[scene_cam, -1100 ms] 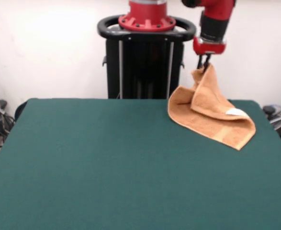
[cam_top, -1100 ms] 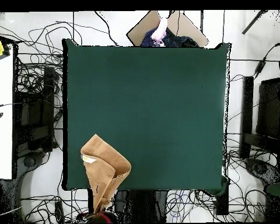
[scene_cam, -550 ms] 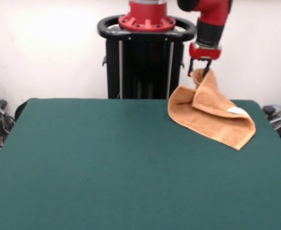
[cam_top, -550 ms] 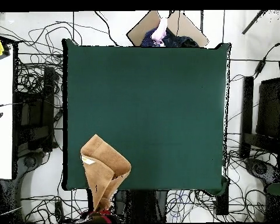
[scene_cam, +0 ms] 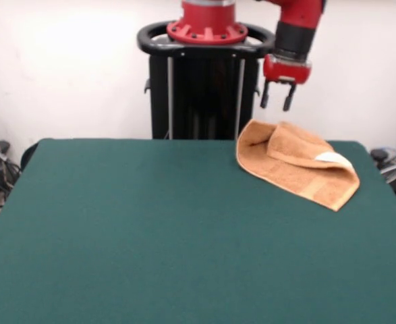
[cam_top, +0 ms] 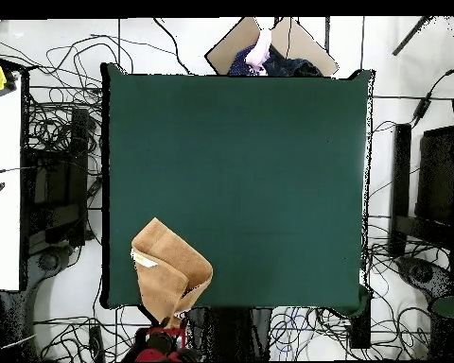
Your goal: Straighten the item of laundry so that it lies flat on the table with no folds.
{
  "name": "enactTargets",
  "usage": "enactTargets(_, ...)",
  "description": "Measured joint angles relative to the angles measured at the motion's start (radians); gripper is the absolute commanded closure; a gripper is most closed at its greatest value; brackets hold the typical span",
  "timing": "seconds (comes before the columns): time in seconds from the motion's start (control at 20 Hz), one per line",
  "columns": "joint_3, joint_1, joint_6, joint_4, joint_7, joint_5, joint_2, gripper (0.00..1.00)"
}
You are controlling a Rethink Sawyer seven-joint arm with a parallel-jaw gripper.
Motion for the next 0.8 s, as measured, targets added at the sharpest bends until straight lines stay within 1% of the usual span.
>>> enactTargets(0.05,0.000,-0.008,0.004,0.000,0.000,0.000,-0.012,0.00)
enactTargets(0.15,0.000,-0.047,0.042,0.000,0.000,0.000,-0.072,0.00)
enactTargets(0.3,-0.002,-0.056,0.095,-0.008,0.000,0.005,-0.118,0.00)
enactTargets(0.4,-0.005,-0.051,0.122,-0.018,0.000,0.016,-0.133,0.00)
enactTargets(0.65,-0.008,-0.026,0.135,-0.060,0.000,0.055,-0.132,0.00)
enactTargets(0.8,-0.006,-0.030,0.135,-0.089,0.000,0.063,-0.117,0.00)
